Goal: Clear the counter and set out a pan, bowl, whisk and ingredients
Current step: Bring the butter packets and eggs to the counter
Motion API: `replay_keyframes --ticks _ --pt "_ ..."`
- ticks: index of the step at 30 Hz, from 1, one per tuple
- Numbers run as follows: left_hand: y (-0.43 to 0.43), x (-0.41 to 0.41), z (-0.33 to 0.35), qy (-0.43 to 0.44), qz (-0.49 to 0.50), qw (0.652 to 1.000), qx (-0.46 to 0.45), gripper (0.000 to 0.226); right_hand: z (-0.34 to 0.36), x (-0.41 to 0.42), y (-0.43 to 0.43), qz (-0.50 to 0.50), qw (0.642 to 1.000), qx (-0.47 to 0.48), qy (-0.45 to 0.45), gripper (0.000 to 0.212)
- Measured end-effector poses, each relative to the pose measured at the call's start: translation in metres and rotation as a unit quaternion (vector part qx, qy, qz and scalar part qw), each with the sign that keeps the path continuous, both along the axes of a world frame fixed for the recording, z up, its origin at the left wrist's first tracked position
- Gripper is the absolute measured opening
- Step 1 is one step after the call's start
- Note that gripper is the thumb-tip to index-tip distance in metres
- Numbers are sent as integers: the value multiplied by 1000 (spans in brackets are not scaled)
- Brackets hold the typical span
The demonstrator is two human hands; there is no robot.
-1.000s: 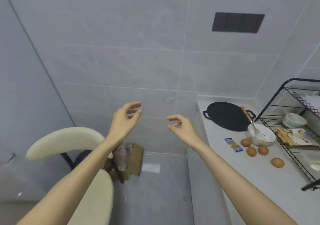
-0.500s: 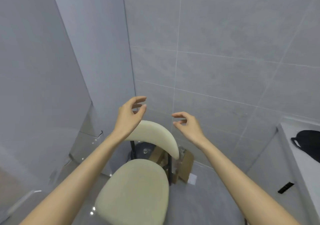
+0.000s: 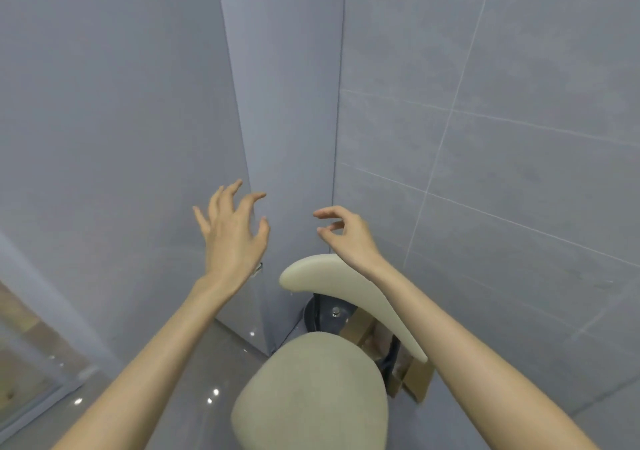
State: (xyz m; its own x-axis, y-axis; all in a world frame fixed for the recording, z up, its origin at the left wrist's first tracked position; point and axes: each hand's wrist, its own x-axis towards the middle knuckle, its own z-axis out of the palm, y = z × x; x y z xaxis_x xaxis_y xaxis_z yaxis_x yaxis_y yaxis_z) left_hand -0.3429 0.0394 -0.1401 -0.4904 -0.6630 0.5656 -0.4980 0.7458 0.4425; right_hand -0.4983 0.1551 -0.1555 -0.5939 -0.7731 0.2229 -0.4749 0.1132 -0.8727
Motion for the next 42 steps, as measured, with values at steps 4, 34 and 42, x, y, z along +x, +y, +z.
replay_keyframes --ticks 4,34,42 --pt "-18 1 -10 -69 31 997 -35 41 2 -4 -48 25 1000 -11 -6 25" --pt "-231 99 -43 -154 0 973 -174 72 -37 102 -278 -101 989 -80 65 57" --pt "-312 121 -42 -165 -55 961 -217 76 -37 136 -334 -154 978 -73 118 61"
